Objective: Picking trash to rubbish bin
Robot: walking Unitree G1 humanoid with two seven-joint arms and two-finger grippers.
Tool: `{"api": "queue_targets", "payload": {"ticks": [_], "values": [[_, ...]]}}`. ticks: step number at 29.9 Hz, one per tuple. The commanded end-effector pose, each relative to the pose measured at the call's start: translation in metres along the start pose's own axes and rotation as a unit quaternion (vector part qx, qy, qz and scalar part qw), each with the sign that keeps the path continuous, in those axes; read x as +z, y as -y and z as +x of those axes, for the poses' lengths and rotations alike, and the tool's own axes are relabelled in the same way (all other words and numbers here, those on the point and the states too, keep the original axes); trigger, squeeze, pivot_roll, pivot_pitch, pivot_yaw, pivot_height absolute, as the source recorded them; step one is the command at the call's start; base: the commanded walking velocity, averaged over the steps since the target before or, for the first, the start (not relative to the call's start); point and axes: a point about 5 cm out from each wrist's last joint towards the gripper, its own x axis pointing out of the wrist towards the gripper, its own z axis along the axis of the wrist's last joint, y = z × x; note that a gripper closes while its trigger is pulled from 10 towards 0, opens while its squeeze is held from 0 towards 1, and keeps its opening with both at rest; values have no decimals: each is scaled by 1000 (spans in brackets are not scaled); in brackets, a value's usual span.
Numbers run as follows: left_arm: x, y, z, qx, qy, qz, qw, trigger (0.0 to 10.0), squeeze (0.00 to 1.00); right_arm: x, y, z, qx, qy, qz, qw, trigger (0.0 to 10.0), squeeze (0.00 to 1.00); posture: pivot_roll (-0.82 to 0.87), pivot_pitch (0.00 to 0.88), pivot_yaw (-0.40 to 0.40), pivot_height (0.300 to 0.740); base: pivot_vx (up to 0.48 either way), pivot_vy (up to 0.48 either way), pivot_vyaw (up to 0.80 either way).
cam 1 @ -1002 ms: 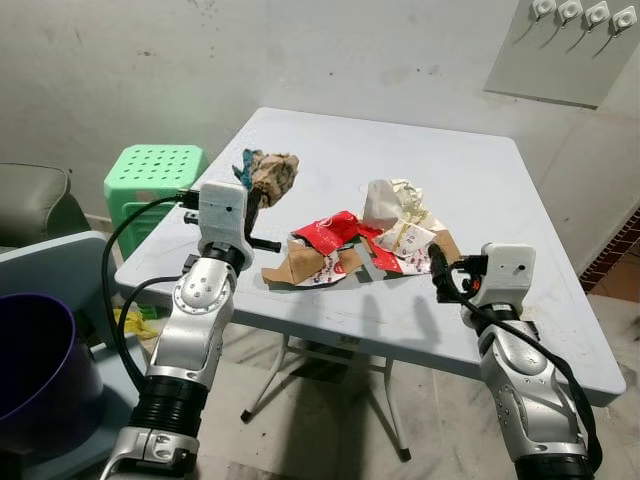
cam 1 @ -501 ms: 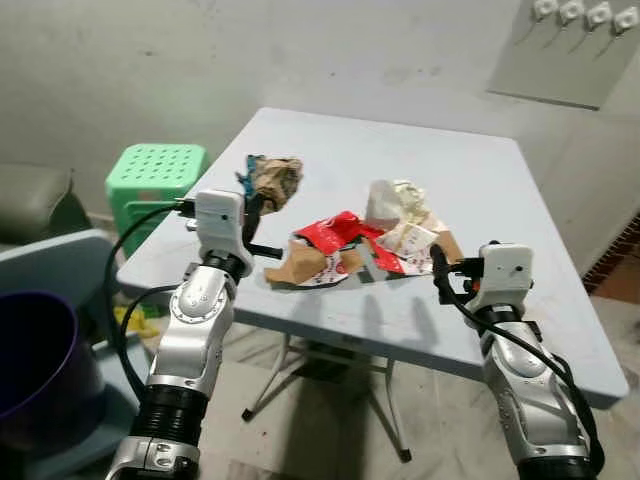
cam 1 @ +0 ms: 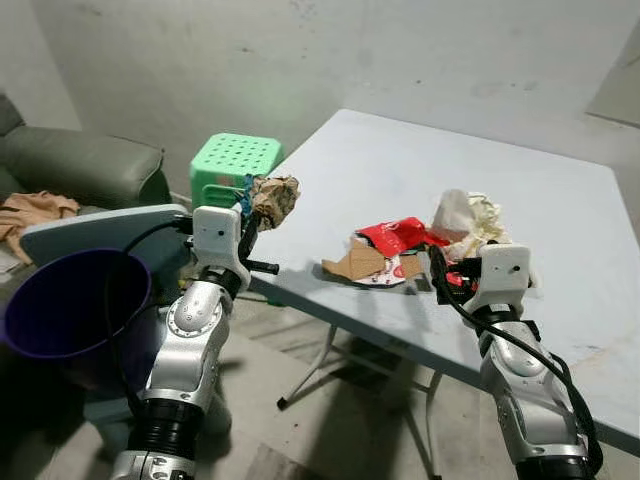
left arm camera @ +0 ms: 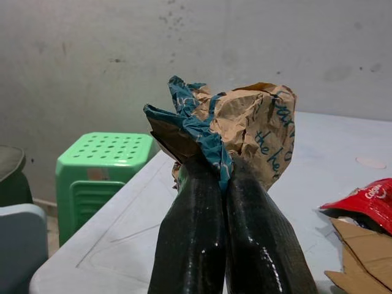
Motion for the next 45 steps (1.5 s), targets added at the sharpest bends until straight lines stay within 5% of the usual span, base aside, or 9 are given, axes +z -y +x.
{"api": "queue_targets", "payload": {"ticks": [1,18,45], "values": [[2,-3,2,6,-2,-7,1000,10000,0,0,1,0,2,-2,-1,1000,10000,0,-23,0,-41,740,0,0,800],[3,-4,2,7,-8,-37,999,10000,0,0,-2,-1,12,-5,2,1000,10000,0,-18,0,-48,740,0,0,800],[5,-6,2,12,-9,-49,999,10000,0,1,-5,-2,21,-7,6,1000,10000,0,-16,0,-55,740,0,237,800]]}}
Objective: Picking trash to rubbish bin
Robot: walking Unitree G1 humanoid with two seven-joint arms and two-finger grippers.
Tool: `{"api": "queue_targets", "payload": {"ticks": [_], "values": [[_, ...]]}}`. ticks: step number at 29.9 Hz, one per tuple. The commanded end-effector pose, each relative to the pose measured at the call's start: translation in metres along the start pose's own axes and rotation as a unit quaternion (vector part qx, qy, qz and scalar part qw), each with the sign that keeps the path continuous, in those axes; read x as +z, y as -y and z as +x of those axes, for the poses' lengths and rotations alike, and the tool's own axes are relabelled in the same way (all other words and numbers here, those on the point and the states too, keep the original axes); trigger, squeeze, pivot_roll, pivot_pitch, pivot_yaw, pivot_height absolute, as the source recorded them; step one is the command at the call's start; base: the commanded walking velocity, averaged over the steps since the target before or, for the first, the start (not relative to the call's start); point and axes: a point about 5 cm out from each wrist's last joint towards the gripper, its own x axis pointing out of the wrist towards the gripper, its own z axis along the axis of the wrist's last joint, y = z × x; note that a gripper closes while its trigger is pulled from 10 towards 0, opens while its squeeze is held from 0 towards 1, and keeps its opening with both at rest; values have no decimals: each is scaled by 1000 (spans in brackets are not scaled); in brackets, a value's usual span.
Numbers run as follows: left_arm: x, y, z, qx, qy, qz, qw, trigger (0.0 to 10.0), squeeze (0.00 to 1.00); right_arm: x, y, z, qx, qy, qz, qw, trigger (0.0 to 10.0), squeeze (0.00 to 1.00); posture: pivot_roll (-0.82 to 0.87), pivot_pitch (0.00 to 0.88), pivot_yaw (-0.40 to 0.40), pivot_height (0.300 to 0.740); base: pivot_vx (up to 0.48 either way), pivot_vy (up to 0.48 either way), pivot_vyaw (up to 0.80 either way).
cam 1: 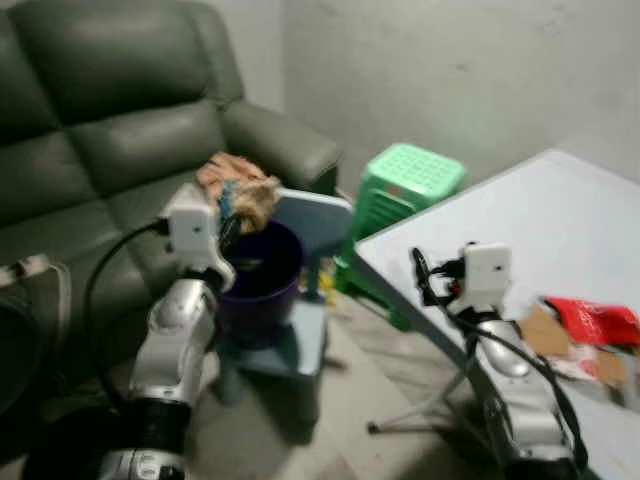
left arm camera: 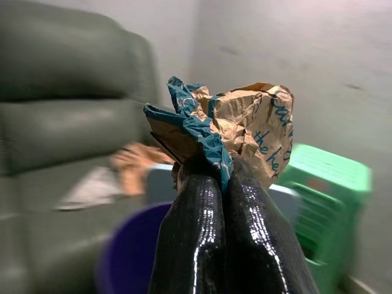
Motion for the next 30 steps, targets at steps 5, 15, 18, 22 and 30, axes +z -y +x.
{"api": "queue_targets", "payload": {"ticks": [5,15,18,22,30], "values": [[1,11,3,-7,0,-3,1000,10000,0,0,11,-3,-13,-2,-2,1000,10000,0,-16,0,-56,740,0,0,640],[0,11,4,-1,-14,-10,1000,10000,0,1,6,-4,7,6,13,1000,10000,0,-12,0,-60,740,0,0,0],[0,11,4,0,-13,-12,1000,10000,0,1,3,-5,17,6,14,1000,10000,0,-12,0,-61,740,0,0,0],[0,9,3,5,-13,-15,1000,10000,0,1,0,-5,32,5,18,999,10000,0,-12,0,-61,740,0,0,0],[1,8,3,7,-11,-16,1000,10000,0,0,-4,-6,45,5,21,999,10000,0,-2,0,-66,740,0,0,0]]}}
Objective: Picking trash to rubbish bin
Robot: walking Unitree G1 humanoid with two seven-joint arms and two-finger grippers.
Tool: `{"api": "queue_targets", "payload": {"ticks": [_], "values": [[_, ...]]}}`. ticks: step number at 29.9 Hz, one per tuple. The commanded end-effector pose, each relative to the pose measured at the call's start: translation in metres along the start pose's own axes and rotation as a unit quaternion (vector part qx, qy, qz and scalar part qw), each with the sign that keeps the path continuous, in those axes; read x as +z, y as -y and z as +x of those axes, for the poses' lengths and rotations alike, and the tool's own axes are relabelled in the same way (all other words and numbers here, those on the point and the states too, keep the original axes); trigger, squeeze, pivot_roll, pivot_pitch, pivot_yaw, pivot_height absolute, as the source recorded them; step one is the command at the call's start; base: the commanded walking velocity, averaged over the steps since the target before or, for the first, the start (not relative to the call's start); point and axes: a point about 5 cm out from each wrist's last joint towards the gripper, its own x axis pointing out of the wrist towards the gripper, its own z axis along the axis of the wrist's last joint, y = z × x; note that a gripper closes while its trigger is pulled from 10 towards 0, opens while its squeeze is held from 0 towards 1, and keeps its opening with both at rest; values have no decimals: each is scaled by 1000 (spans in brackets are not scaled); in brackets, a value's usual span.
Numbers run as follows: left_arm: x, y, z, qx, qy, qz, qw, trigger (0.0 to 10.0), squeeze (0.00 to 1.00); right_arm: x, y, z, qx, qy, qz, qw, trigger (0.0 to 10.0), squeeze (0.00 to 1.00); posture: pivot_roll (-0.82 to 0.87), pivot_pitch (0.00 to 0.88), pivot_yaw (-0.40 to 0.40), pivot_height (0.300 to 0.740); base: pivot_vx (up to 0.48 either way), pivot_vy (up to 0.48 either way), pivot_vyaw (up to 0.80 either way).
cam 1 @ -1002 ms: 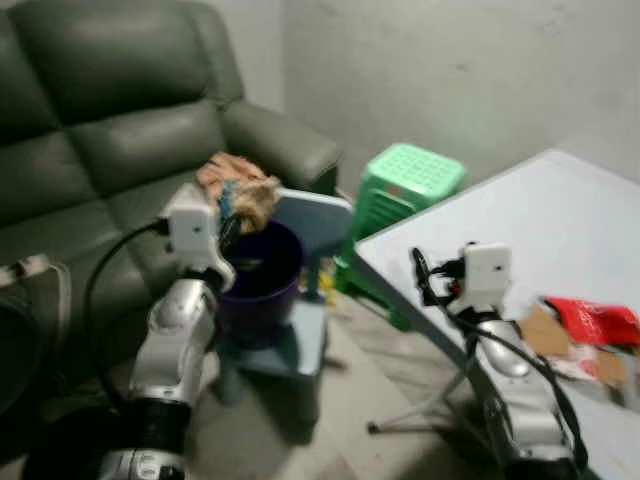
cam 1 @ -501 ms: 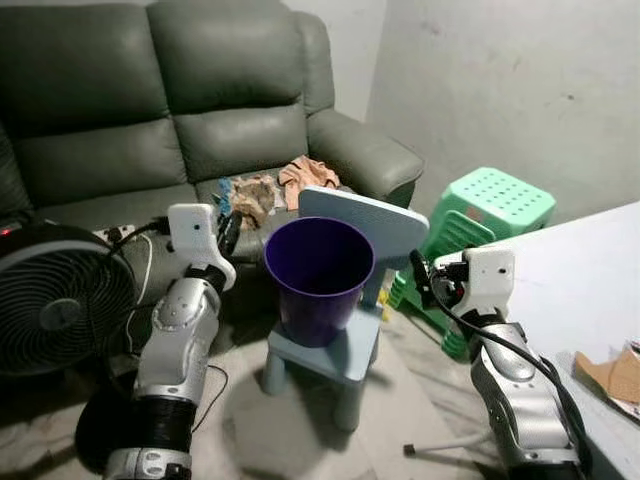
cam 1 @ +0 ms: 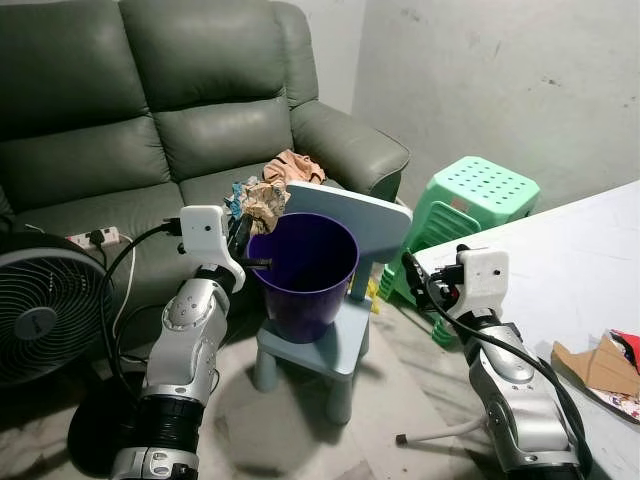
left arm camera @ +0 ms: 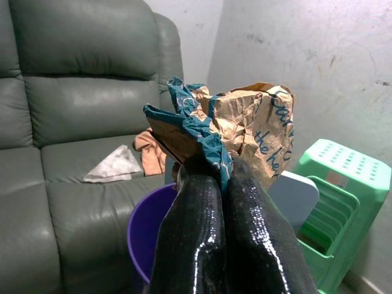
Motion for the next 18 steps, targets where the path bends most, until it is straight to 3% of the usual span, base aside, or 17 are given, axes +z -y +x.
{"api": "queue_targets", "payload": {"ticks": [1,18], "values": [[7,1,2,0,11,0,1000,10000,0,3,1,-1,0,6,0,1000,10000,0,-1,0,-66,740,0,0,0],[10,3,4,-10,14,1,1000,10000,0,3,-1,0,10,6,-2,1000,10000,0,-3,0,-61,740,307,0,0]]}}
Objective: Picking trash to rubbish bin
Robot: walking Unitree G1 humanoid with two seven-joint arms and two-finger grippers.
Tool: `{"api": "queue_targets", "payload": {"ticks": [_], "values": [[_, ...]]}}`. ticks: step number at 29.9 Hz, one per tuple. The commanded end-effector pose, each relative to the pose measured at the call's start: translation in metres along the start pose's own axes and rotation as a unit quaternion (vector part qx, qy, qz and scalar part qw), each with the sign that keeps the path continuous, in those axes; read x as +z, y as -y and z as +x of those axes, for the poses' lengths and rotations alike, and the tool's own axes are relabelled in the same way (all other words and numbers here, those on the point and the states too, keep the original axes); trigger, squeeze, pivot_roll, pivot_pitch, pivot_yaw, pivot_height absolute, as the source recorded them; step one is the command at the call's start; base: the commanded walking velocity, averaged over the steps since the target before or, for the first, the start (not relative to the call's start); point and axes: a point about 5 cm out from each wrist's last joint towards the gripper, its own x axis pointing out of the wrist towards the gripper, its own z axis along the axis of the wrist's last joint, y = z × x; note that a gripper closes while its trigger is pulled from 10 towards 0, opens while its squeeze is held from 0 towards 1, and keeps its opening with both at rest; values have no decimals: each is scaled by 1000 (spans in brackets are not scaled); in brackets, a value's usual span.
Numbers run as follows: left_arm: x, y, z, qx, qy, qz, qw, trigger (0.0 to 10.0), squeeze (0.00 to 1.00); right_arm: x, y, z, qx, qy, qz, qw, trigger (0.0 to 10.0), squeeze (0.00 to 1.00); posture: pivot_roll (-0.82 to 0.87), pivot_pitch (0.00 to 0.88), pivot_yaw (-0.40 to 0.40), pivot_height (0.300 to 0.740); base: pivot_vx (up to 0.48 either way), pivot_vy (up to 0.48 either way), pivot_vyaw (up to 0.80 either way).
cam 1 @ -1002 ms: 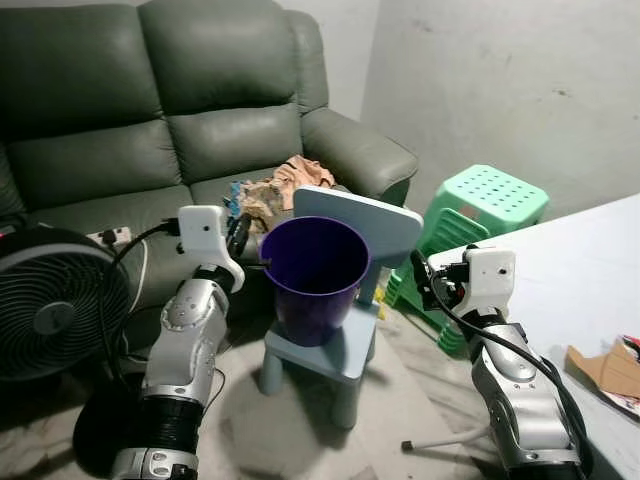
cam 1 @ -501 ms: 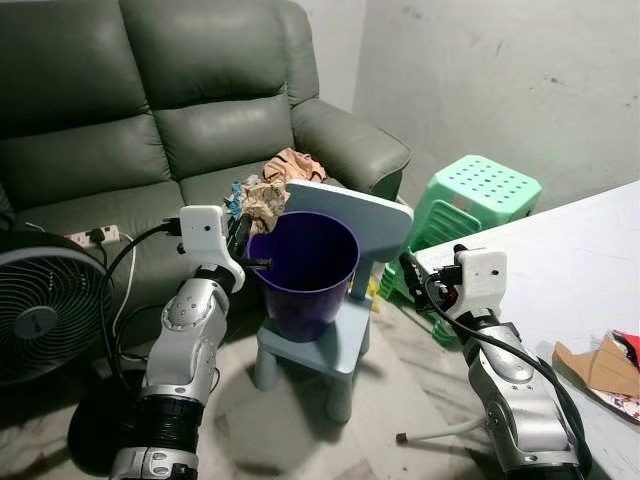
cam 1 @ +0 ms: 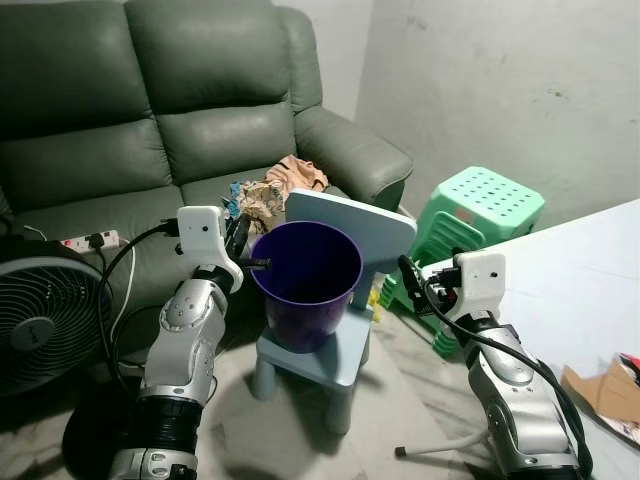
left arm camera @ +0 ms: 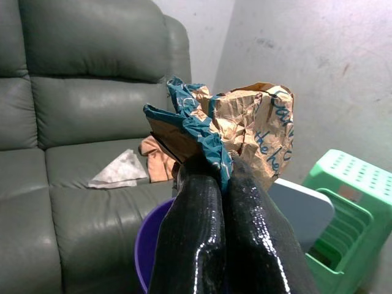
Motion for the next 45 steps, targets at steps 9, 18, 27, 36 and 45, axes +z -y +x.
{"api": "queue_targets", "payload": {"ticks": [9,18,27,36,45], "values": [[7,4,4,-11,9,2,1000,10000,0,5,-2,-1,14,10,-13,1000,10000,0,-3,0,-61,740,374,0,492],[8,3,3,-8,9,3,1000,10000,0,7,-2,-1,12,18,7,1000,10000,0,0,0,-66,740,373,0,401],[7,5,2,-10,12,0,1000,10000,0,6,-2,0,15,13,3,1000,10000,0,0,0,-67,740,230,0,0],[-11,3,-6,-20,-9,14,1000,10000,0,7,-12,-3,85,-1,-19,996,10000,0,-2,0,-69,740,0,0,0],[-40,-9,-22,-5,-43,1,999,10000,0,2,-20,-24,187,-25,-34,981,10000,0,-3,0,-82,740,0,0,0]]}}
